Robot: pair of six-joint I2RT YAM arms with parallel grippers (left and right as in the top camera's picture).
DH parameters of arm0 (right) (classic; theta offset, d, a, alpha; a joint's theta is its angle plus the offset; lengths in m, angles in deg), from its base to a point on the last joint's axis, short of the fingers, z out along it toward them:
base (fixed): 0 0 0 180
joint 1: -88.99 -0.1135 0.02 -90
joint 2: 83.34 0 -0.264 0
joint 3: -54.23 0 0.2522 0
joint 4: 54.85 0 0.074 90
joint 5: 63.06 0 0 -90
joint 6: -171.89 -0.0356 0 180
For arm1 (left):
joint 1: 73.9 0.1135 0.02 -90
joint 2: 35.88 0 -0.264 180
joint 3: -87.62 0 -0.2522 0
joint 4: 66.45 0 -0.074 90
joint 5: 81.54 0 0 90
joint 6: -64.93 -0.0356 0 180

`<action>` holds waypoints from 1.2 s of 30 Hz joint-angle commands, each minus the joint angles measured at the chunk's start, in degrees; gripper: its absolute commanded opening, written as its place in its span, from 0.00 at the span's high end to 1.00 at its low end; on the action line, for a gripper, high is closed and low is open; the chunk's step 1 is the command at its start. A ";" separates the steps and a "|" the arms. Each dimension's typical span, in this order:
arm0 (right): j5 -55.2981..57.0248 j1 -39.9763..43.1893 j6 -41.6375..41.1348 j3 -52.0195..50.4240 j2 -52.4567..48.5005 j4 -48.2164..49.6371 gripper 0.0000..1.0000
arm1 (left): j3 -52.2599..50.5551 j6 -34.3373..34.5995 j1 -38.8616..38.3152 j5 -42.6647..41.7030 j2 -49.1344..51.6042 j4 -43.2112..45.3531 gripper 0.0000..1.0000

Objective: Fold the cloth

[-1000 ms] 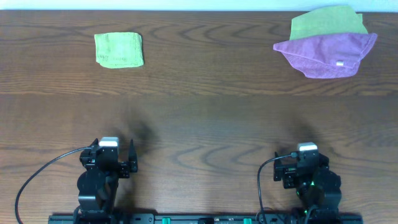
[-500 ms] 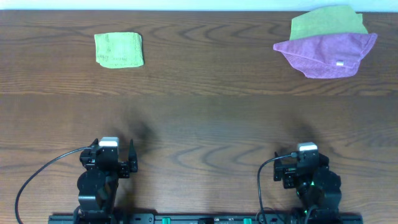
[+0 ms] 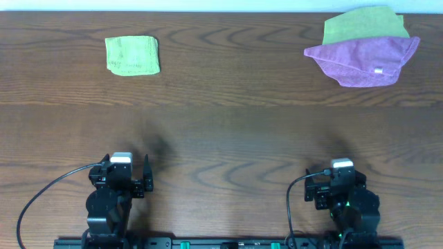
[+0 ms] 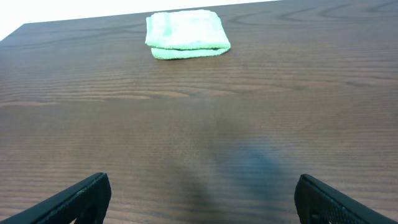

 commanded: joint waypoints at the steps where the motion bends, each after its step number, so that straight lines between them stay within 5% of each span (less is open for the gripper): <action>1: 0.00 0.50 0.44 -0.59 0.61 -0.39 0.01 | -1.09 -0.83 0.17 1.14 -0.55 0.02 0.04; 25: 2.82 0.52 4.90 -0.52 0.57 0.66 0.01 | -1.09 -0.83 0.17 1.16 -0.55 0.02 0.05; 30: 3.67 2.40 -5.95 2.93 -4.09 2.01 0.01 | -1.09 -0.83 0.17 1.16 -0.55 0.02 0.04; 36: 4.94 7.50 -15.52 16.79 -22.51 2.47 0.01 | -1.09 -0.83 0.17 1.16 -0.55 0.02 0.05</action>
